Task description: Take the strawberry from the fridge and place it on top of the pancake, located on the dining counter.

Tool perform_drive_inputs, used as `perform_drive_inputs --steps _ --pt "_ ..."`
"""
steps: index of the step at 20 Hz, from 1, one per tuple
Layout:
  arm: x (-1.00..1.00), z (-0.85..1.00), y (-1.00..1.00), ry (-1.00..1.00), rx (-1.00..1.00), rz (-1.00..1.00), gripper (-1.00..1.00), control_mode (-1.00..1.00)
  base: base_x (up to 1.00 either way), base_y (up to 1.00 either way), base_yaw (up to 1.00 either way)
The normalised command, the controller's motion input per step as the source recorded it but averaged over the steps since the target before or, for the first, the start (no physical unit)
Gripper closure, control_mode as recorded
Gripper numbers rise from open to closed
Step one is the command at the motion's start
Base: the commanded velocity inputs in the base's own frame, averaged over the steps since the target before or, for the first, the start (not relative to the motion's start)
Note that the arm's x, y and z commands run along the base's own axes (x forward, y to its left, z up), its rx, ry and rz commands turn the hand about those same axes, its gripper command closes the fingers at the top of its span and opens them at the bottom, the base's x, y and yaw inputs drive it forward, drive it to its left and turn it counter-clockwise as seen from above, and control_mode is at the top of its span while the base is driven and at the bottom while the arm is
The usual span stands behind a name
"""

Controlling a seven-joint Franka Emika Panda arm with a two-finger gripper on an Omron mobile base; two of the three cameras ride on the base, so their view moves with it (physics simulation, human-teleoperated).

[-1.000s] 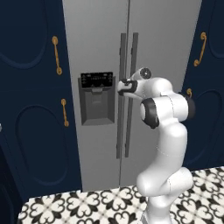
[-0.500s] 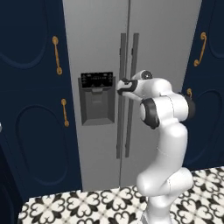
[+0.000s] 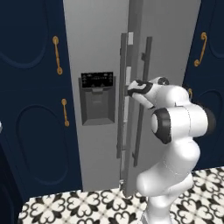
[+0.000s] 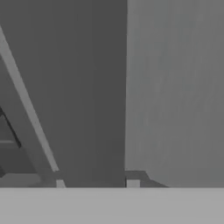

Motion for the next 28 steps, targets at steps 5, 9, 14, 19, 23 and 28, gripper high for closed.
perform_drive_inputs --steps 5,9,14,19,23,28 --pt "-1.00 0.00 -0.85 0.00 0.07 0.00 1.00 -1.00 0.00 0.00 0.00" --pt "-0.97 -0.05 -0.81 0.00 0.06 -0.01 1.00 -1.00 0.00 0.00 0.00" --pt "-0.17 -0.17 -0.12 0.06 -0.05 -0.01 -1.00 -1.00 0.00 0.00 0.00" --pt "-1.00 0.11 -0.04 -0.05 -0.01 0.02 -1.00 -1.00 0.00 0.00 0.00" --pt "-0.81 0.59 0.13 0.01 -0.09 0.00 -1.00 -1.00 0.00 0.00 0.00" --pt "-0.06 0.79 0.63 0.12 -0.18 -0.03 -1.00 -1.00 0.00 0.00 0.00"
